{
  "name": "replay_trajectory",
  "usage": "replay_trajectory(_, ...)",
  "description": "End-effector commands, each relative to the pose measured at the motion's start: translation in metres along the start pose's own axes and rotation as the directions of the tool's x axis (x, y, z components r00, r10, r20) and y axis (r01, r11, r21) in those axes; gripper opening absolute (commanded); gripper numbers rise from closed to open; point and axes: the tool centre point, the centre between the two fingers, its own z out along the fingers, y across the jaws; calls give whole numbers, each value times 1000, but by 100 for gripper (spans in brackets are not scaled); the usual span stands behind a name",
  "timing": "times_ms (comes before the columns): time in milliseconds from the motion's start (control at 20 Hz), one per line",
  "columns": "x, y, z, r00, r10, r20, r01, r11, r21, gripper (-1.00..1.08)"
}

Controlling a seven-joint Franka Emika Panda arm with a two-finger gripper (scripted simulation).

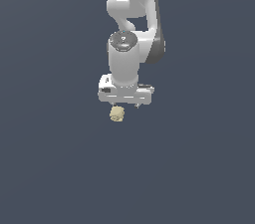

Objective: Pick up the object and move it to a goal position.

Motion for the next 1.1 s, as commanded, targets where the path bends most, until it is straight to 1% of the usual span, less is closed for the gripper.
replay_trajectory(0,0,0,0,1000,0,0,0,1000,0,100)
replay_trajectory(550,0,-9,-8,999,-52,-12,52,999,-2,100)
replay_trajectory(800,-1,-4,-1,999,-37,-11,37,999,-1,100)
replay_trajectory(1050,-7,8,18,1000,2,-11,-2,1000,1,100)
